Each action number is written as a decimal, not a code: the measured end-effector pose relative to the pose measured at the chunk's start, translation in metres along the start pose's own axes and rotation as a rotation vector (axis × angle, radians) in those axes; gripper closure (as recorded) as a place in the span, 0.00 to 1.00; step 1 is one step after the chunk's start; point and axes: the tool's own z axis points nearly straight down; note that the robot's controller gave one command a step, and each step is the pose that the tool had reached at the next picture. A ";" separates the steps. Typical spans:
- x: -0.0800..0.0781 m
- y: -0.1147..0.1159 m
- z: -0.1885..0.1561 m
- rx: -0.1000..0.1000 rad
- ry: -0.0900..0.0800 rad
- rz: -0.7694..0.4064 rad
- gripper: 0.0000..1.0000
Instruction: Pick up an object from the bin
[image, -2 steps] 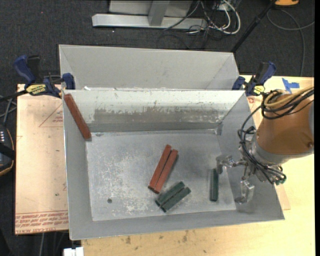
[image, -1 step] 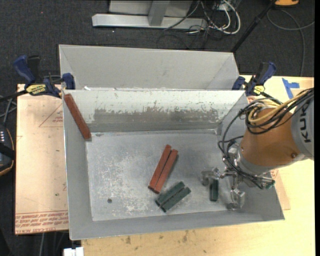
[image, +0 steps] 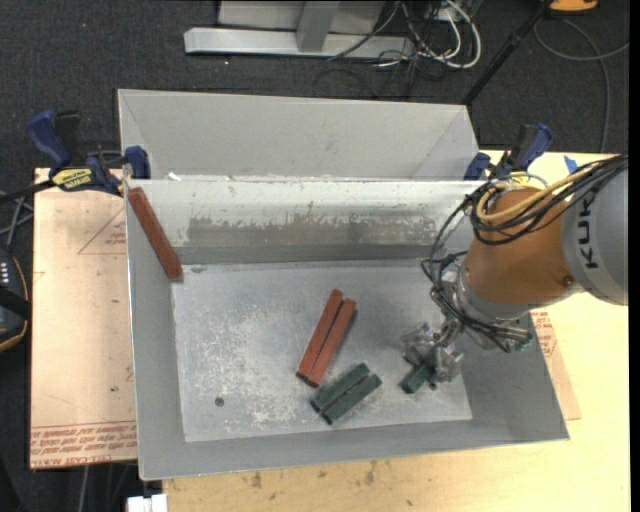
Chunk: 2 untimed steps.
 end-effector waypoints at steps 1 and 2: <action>0.000 0.000 0.000 0.000 0.000 0.000 1.00; 0.019 -0.008 -0.115 0.000 0.000 -0.043 1.00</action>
Offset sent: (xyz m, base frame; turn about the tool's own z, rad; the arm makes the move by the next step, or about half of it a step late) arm -0.0113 -0.0182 0.1150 -0.0468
